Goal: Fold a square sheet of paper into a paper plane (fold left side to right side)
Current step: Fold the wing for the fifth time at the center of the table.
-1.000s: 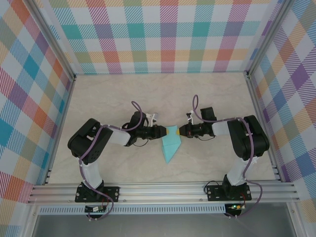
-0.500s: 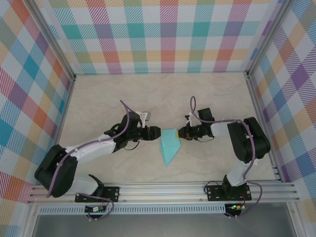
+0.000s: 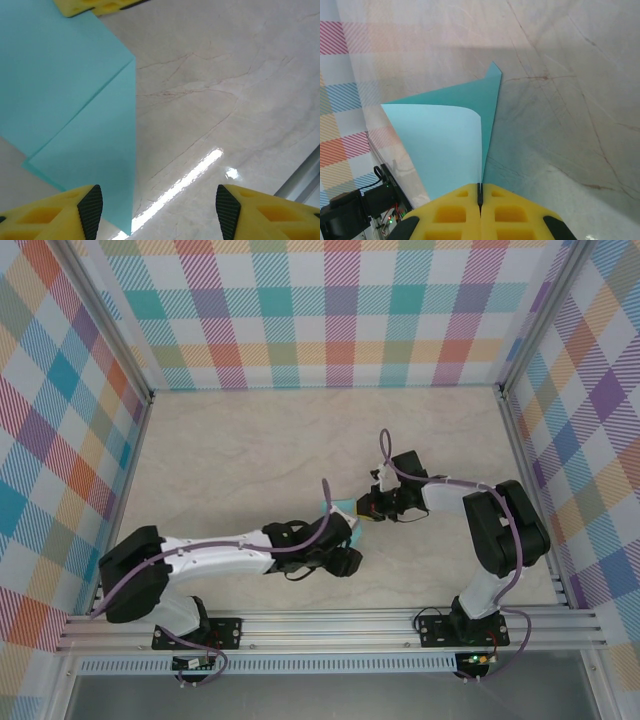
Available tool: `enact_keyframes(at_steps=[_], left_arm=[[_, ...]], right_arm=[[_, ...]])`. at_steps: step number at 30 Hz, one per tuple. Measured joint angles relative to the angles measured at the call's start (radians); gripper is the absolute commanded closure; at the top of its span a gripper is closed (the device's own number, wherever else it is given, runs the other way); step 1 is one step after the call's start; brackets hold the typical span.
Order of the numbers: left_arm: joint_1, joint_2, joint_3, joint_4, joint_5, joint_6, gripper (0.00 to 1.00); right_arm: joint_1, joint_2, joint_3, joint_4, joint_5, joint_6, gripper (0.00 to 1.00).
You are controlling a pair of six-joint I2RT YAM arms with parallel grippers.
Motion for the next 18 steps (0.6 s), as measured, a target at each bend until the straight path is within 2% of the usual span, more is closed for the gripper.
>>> enact_keyframes(at_steps=[7, 18], left_arm=[[-0.045, 0.145, 0.129, -0.133, -0.145, -0.014, 0.4], [-0.093, 0.324, 0.291, -0.322, -0.305, -0.055, 0.52]], right_arm=[[0.024, 0.0, 0.019, -0.055, 0.031, 0.014, 0.96], [0.03, 0.0, 0.041, -0.089, 0.051, 0.035, 0.96]])
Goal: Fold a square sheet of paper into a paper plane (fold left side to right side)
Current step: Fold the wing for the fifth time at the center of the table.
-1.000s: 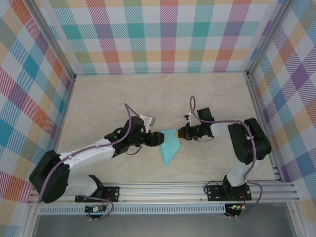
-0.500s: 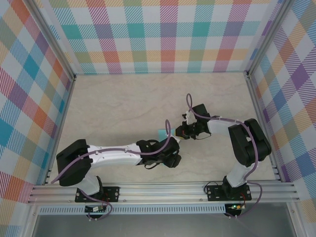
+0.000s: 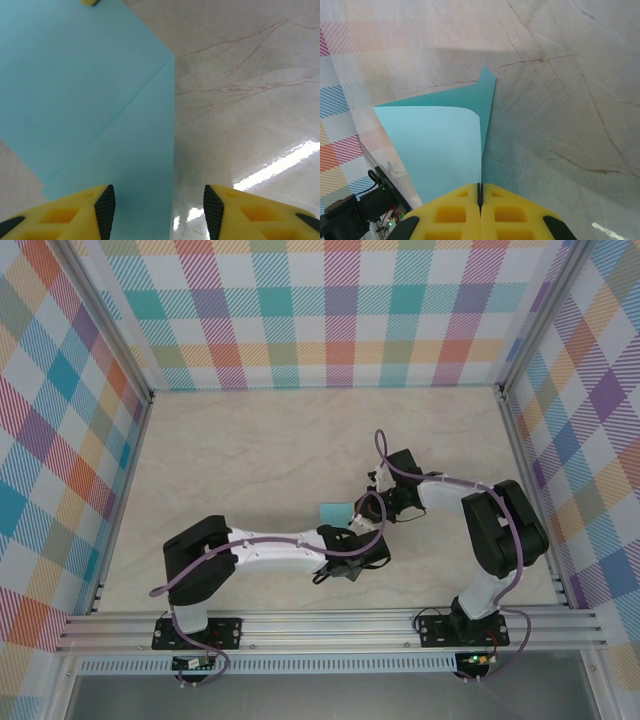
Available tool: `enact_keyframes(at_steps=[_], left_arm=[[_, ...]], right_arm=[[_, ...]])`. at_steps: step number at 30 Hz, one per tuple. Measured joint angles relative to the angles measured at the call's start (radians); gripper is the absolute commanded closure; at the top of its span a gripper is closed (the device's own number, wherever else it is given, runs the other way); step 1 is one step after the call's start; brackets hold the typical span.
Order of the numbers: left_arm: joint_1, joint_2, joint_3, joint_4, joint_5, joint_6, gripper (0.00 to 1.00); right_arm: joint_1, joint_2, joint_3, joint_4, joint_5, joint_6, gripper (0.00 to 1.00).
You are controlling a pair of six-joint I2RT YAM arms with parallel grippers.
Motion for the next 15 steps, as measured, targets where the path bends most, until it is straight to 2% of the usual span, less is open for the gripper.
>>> enact_keyframes(at_steps=[6, 15], left_arm=[[-0.018, 0.066, 0.043, -0.073, -0.054, -0.024, 0.61], [-0.021, 0.085, 0.051, -0.118, -0.097, -0.048, 0.72]], right_arm=[[0.003, 0.0, 0.007, -0.017, 0.008, 0.004, 0.96], [0.013, 0.001, 0.015, -0.022, 0.016, 0.004, 0.96]])
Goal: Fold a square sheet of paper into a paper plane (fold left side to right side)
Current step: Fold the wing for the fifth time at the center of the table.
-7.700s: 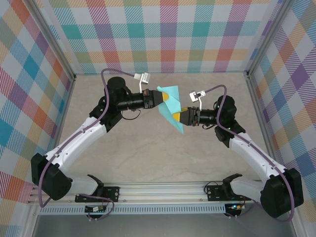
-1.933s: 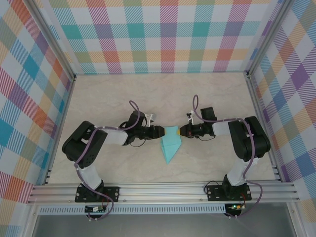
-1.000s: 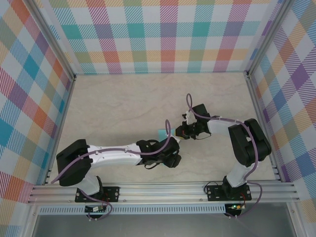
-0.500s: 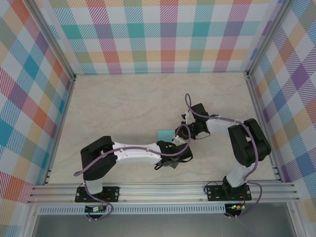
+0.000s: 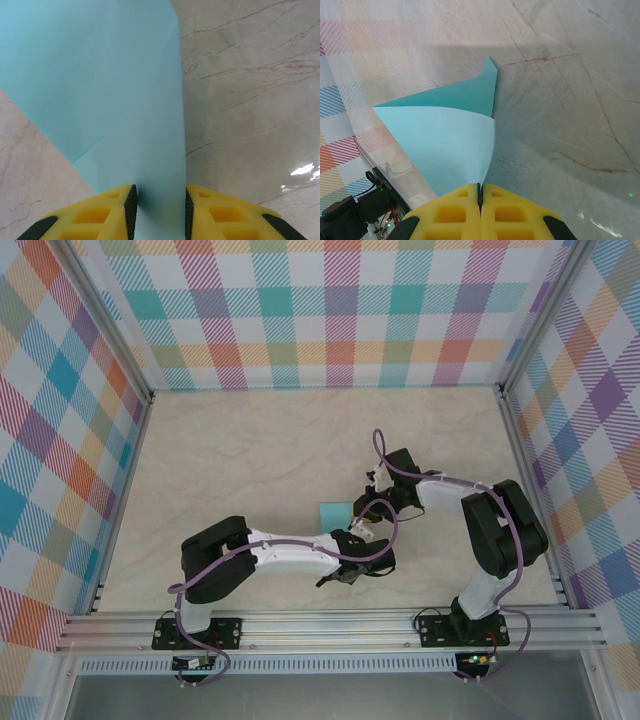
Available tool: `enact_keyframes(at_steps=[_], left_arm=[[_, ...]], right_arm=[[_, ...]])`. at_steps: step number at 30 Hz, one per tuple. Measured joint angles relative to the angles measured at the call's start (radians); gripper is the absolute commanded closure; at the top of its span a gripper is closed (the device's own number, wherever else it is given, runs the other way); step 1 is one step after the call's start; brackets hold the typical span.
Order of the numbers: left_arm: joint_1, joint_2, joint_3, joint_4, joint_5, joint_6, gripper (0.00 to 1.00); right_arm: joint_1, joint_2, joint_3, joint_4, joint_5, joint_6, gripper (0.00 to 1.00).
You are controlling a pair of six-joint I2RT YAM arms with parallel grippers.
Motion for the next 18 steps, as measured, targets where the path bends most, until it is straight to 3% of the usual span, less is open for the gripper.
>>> enact_keyframes(at_steps=[10, 18], left_arm=[[0.0, 0.018, 0.0, -0.006, 0.0, -0.006, 0.81], [0.0, 0.018, 0.0, -0.006, 0.0, -0.023, 0.96]], right_arm=[[0.005, 0.004, 0.009, -0.023, 0.016, 0.0, 0.94], [0.005, 0.003, 0.024, -0.039, 0.019, -0.002, 0.84]])
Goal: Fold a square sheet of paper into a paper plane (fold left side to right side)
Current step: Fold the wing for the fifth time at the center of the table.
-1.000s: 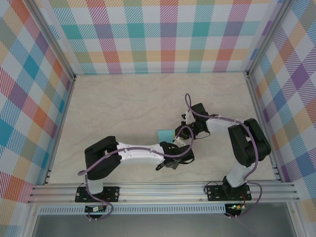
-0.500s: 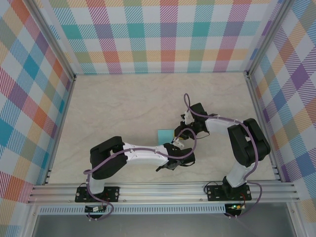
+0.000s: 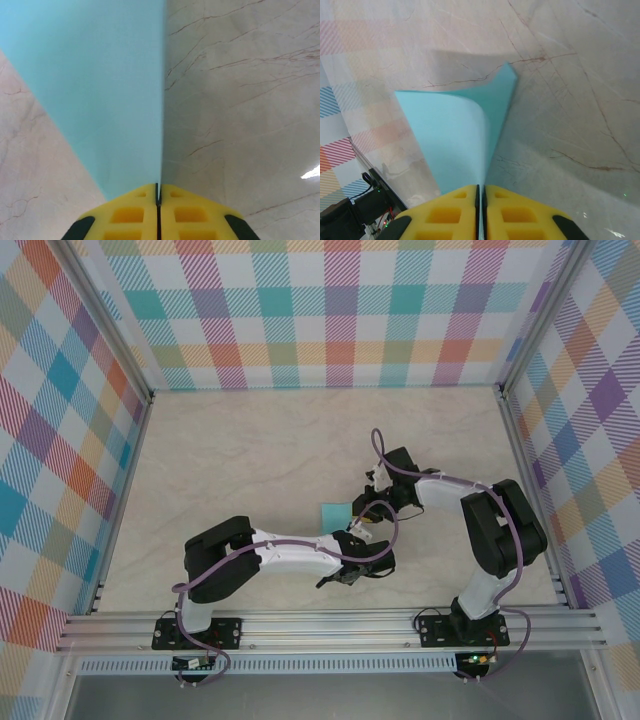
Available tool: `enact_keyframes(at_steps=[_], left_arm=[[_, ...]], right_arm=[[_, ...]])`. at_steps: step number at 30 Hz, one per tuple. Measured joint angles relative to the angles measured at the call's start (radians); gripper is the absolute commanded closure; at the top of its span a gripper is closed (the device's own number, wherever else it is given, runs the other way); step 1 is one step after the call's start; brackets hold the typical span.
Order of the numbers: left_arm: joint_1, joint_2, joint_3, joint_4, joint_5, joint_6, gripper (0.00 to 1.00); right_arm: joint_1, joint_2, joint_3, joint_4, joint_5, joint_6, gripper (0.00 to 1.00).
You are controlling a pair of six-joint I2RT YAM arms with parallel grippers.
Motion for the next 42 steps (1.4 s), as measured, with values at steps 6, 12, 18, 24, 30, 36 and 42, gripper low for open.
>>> enact_keyframes(at_steps=[6, 12, 18, 24, 30, 36, 42], left_arm=[[0.003, -0.001, -0.002, 0.011, 0.005, -0.002, 0.98], [0.024, -0.028, -0.036, 0.066, 0.053, -0.002, 1.0], [0.081, -0.118, -0.097, 0.158, 0.137, -0.003, 1.0], [0.154, -0.211, -0.191, 0.299, 0.255, -0.02, 1.0], [0.233, -0.278, -0.349, 0.499, 0.397, -0.08, 1.0], [0.294, -0.307, -0.478, 0.702, 0.511, -0.154, 1.0], [0.317, -0.313, -0.537, 0.86, 0.599, -0.204, 1.0]], right_arm=[[-0.021, -0.093, 0.021, -0.067, 0.054, -0.012, 0.62], [-0.083, -0.32, 0.026, -0.148, 0.164, -0.037, 0.44], [-0.114, -0.505, -0.013, -0.219, 0.295, -0.064, 0.3], [-0.114, -0.566, -0.137, -0.217, 0.307, -0.077, 0.29], [-0.106, -0.563, -0.301, -0.104, 0.211, -0.027, 0.28], [-0.035, -0.501, -0.324, 0.017, 0.172, 0.021, 0.27], [0.019, -0.424, -0.325, 0.158, 0.148, 0.066, 0.28]])
